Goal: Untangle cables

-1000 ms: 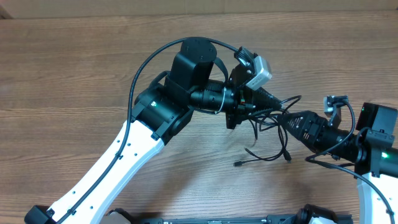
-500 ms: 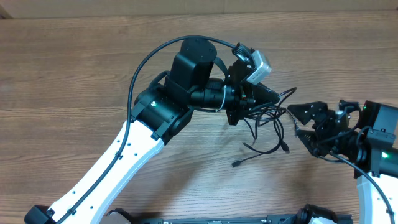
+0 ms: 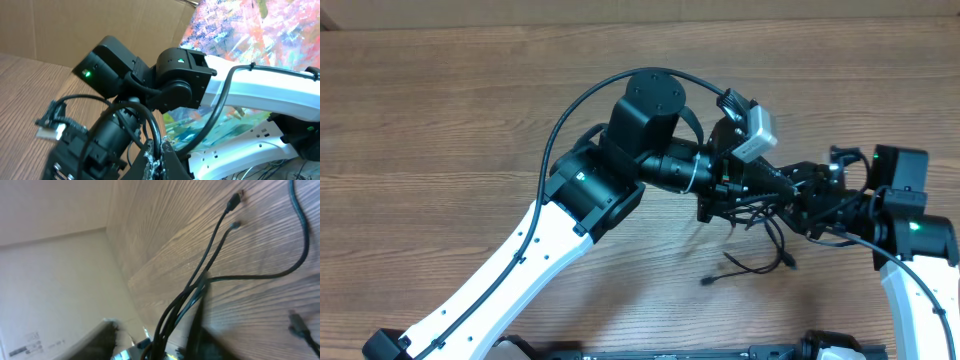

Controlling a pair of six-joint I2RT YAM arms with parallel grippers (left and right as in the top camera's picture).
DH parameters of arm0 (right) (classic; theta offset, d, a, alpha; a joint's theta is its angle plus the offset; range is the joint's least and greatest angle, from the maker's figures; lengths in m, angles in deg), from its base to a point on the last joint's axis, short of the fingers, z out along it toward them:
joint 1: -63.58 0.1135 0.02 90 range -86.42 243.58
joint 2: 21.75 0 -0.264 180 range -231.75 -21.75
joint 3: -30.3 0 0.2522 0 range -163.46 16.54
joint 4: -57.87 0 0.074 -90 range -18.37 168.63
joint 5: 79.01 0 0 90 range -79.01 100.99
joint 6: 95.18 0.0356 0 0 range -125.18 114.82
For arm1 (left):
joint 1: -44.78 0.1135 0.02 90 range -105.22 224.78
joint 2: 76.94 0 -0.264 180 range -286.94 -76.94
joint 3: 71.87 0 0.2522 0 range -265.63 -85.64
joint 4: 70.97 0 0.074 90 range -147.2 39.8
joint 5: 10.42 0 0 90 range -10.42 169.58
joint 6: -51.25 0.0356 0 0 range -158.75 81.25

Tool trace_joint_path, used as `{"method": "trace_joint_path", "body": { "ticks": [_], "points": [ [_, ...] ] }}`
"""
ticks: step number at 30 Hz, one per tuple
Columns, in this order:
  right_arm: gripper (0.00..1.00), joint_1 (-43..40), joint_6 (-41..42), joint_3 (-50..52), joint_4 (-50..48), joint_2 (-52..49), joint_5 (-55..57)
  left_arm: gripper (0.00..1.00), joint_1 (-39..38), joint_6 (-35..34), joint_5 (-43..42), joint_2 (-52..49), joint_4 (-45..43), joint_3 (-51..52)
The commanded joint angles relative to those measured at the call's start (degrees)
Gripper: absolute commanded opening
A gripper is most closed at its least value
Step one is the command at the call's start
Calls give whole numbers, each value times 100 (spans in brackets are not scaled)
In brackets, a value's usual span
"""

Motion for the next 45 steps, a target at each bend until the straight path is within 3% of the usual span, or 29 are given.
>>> {"method": "trace_joint_path", "body": {
  "ticks": [1,11,19,23,28,30,31,34,36,41,45],
  "points": [
    [6,140,-20,-114,-22,2,-2,4,-33,133,-44,-33,-50,-66],
    [4,50,-592,-114,-162,4,9,4,26,136,-61,-28,317,-66],
    [4,-798,-1012,-114,-326,4,-229,4,977,168,-57,9,2122,-66],
    [4,-933,-1209,-114,-553,4,-758,4,1178,667,153,4,3462,-66],
    [4,-935,-1211,-114,-684,4,-916,4,1176,654,1652,7,4415,-66],
    [4,-933,-1211,-114,-680,4,-918,4,1176,328,3021,7,4833,-66],
    [4,-933,-1211,-114,-680,4,-918,7,1176,291,3407,7,4964,-66],
    [4,-933,-1257,-114,-662,4,-920,58,1176,284,4542,7,5292,-66],
    [4,-933,-1414,-114,-608,4,-951,68,1176,341,4819,7,5311,-66],
    [4,-933,-1976,-114,-332,4,-942,70,1145,1036,4680,13,5003,-66],
    [4,-933,-2393,-114,-157,4,-892,72,1128,1268,3930,50,4234,-68]
  ]
}}
